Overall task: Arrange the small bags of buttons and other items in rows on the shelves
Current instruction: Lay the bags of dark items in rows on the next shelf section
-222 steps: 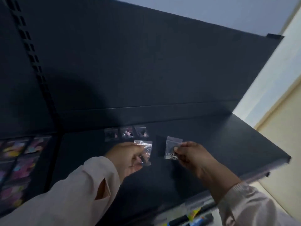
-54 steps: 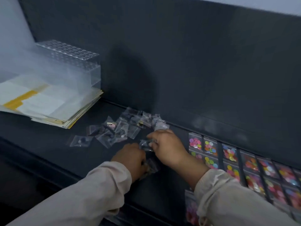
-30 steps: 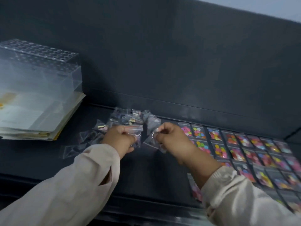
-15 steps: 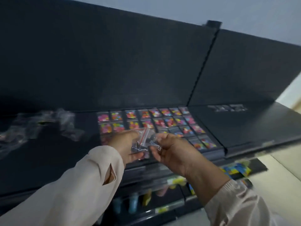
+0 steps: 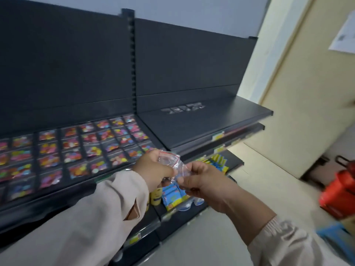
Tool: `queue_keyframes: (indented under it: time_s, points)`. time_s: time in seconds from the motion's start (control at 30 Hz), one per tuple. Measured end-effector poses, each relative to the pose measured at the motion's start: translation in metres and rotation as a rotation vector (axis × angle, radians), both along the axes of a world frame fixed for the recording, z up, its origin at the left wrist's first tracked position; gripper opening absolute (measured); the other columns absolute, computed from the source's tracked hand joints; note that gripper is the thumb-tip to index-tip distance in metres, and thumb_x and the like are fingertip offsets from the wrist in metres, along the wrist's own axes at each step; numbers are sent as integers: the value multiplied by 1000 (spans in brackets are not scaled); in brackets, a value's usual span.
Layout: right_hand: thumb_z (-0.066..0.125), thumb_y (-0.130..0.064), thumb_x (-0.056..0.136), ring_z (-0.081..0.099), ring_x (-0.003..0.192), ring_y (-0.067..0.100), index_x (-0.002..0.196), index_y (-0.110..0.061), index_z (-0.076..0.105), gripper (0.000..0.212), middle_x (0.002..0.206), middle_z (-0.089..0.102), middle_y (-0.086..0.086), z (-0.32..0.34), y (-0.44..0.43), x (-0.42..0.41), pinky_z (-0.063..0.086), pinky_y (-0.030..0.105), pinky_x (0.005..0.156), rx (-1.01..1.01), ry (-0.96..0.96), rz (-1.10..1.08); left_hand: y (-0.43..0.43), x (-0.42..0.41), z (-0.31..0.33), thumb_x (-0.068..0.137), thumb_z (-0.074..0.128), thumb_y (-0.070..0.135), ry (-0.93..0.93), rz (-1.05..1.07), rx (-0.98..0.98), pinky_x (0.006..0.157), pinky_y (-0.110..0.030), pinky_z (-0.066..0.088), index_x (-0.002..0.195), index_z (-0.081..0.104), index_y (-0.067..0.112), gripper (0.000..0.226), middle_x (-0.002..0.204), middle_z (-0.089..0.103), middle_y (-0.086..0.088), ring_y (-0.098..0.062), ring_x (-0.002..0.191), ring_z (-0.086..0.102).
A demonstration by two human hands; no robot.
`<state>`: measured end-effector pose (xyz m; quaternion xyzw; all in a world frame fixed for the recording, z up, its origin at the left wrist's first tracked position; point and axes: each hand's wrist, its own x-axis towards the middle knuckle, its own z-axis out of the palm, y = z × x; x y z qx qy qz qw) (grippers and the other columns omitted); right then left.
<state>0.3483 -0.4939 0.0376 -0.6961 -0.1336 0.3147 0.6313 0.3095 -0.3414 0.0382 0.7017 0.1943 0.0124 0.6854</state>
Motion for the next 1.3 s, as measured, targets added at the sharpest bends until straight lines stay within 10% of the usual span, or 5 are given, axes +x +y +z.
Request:
queue_keyframes:
  time_s: [0.13, 0.33, 0.67, 1.3]
  points:
    - [72, -17, 77, 57, 78, 18, 77, -20, 63, 9, 76, 65, 3, 2, -44, 20, 42, 33, 81, -27, -30, 4, -36, 28, 4, 73, 67, -5, 17, -120, 79, 57, -30, 46, 101, 63, 11, 32, 78, 62, -13, -22, 57, 52]
    - [61, -4, 87, 52, 54, 8, 71, -15, 62, 20, 63, 62, -1, -2, -72, 65, 42, 21, 58, -46, -30, -122, -62, 88, 0, 76, 68, -2, 42, -217, 60, 56, -28, 45, 105, 63, 13, 33, 79, 61, -12, -21, 54, 50]
    - [55, -7, 91, 59, 67, 20, 77, -14, 54, 15, 77, 63, 8, -8, -66, 218, 50, 24, 59, -6, 140, -350, -57, 246, -6, 90, 52, -1, 98, -40, -312, 51, -28, 50, 83, 55, 12, 16, 76, 57, -13, -21, 60, 55]
    - [54, -1, 88, 40, 45, 13, 67, -12, 51, 23, 53, 51, 4, -33, -48, 482, 34, 24, 51, -112, 50, -244, -23, 421, -34, 79, 66, 0, 148, 324, -29, 59, -27, 47, 76, 59, 16, 17, 78, 60, -4, -17, 71, 55]
